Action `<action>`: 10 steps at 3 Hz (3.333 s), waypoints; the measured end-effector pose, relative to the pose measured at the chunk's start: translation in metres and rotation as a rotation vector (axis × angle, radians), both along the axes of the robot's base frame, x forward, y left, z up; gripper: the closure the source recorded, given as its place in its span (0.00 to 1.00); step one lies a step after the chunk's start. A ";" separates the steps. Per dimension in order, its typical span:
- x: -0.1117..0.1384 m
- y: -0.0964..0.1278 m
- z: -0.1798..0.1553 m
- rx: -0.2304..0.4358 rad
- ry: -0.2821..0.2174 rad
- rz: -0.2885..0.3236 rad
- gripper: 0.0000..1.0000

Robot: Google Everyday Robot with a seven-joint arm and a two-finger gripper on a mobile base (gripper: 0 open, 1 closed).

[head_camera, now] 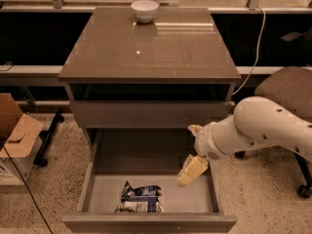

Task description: Pick blue chip bag from middle drawer and place on counter

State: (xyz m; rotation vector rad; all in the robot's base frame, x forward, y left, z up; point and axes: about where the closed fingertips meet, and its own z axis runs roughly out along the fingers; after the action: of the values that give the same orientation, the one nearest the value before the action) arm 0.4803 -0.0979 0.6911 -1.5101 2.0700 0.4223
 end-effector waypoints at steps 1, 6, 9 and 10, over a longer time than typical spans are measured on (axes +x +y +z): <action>0.013 0.016 -0.035 -0.015 0.030 0.017 0.00; 0.037 0.079 -0.201 0.095 0.184 0.095 0.00; 0.042 0.138 -0.265 0.228 0.217 0.163 0.00; 0.038 0.144 -0.290 0.241 0.251 0.153 0.00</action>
Offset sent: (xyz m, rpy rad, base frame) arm 0.0381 0.0572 -0.1317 -0.0513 0.1212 0.1329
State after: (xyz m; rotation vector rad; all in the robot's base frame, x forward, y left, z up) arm 0.5185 0.0465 0.4008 -1.5365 2.0047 0.9281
